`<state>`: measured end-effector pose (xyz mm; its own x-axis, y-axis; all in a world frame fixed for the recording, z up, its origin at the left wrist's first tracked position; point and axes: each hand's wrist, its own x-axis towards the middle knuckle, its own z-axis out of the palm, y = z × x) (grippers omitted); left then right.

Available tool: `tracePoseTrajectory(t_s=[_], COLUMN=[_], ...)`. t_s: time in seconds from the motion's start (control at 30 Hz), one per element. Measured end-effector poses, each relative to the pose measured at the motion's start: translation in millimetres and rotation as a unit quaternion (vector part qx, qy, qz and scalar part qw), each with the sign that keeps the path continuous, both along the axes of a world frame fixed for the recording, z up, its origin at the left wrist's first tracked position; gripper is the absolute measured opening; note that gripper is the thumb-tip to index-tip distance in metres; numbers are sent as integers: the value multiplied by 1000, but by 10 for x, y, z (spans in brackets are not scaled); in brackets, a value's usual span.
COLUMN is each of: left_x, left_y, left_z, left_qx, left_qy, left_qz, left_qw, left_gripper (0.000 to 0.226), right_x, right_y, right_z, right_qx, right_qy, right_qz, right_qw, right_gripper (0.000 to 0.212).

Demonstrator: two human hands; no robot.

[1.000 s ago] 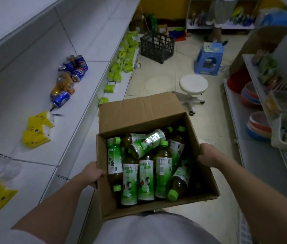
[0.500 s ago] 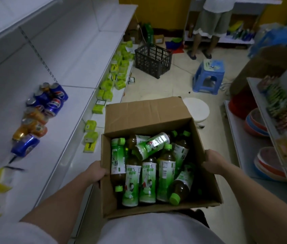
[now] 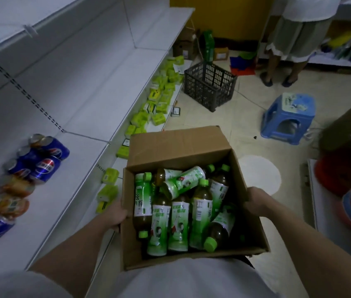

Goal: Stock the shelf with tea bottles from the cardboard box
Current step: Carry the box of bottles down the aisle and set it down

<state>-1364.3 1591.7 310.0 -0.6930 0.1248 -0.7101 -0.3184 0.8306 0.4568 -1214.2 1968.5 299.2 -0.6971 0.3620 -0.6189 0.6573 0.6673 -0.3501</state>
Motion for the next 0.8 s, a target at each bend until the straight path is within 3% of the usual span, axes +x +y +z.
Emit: tracePoseTrajectory(t_s=[0.27,0.5,0.8], left_x=[-957,-1778,-2956], left_y=[859,1002,1086], left_z=[221,46,-287], left_qx=[29,55,45], left_qy=[33,10,-10], left_qz=[104,224,277], left_qw=[994,973,960], left_gripper=[3,4,7], right_x=[-1889,-3192,-5027], right_y=[1321,1330,1446], right_z=[247,155,154], right_qx=[31,-3,34], right_qy=[16,14,16], right_qz=[118,182,258], right_qw=[992,983,965], right_gripper=[29,29,31])
